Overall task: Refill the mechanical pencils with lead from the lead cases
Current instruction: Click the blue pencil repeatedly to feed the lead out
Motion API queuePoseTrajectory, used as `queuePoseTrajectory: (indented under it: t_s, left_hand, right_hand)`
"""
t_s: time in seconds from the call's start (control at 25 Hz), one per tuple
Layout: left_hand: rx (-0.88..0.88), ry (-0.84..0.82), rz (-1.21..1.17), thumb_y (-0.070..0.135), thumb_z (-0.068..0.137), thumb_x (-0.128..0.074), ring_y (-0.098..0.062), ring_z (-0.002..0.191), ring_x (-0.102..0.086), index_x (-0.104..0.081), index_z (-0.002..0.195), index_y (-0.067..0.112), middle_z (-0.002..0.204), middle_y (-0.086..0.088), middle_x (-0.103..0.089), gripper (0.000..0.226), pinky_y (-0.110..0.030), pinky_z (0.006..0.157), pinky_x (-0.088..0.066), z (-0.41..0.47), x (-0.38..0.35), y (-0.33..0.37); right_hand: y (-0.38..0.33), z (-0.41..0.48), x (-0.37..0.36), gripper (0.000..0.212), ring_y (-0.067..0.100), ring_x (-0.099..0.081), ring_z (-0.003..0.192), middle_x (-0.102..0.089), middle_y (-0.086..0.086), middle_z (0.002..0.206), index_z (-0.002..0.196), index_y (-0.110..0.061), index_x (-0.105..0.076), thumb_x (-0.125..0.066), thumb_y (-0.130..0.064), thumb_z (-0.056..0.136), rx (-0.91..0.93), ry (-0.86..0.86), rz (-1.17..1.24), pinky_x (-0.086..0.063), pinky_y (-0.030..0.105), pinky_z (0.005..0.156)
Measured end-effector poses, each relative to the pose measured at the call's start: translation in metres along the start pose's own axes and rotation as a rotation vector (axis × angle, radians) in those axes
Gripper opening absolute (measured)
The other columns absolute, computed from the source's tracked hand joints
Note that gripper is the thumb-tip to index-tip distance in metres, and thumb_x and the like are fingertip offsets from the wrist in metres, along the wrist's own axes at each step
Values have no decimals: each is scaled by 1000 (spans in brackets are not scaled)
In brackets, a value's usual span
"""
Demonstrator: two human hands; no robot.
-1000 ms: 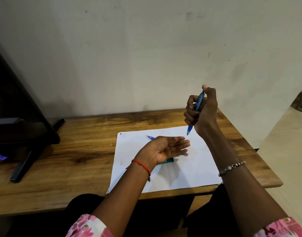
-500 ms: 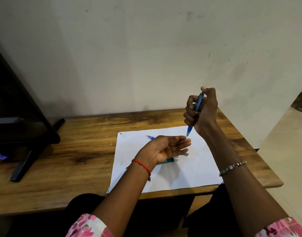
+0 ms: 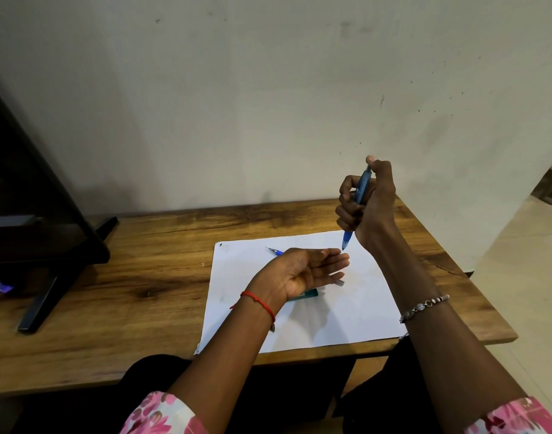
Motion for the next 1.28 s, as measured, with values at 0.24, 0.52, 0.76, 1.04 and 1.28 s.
queuePoseTrajectory:
  t_s: [0.24,0.52,0.76,1.04,1.28]
  left_hand:
    - [7,8,5,1,96,-40,-25,82,-67,-62,95,-4,80,-15,-71,23,-37,83,-52,-1,1,0]
    - [3,15,14,1,95,-40,-23,76,-68,-62,93,-3,79,-14,-71,23,-36,75,-55,0,1,0]
    - [4,25,25,3,96,-41,-23,84,-65,-61,95,-2,90,-15,-68,21,-38,87,-51,-2,1,0]
    - [11,35,29,4,96,-42,-23,84,-65,-61,94,-1,92,-15,-67,21,-38,89,-49,-2,2,1]
    - [6,26,23,3,95,-42,-23,81,-66,-62,91,-1,84,-14,-69,21,-38,87,-51,0,2,0]
  right_hand:
    - [1,0,1,62,7,-18,32,-24,-6,35,52,-10,-38,-27,-55,93,-9,14,-7,-17,17,42]
    - [1,1,0,60,8,-18,31,-24,-5,35,47,-13,-36,-27,-51,93,-11,17,43,-17,15,43]
    - [2,1,0,58,8,-17,32,-24,-5,35,52,-10,-37,-25,-50,93,-14,13,22,-16,16,44]
    - [4,1,-1,68,8,-18,34,-25,-5,35,52,-10,-43,-26,-63,90,-29,-18,10,-15,19,45]
    - [3,1,-2,59,8,-18,31,-24,-5,35,51,-11,-37,-27,-51,92,-42,-9,33,-17,15,42]
Point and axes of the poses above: each hand's wrist, its own z-axis towards the middle knuckle, its own x-axis out of the back of the hand, y = z × x, the point moved 6 cm from there along z, towards the middle knuckle
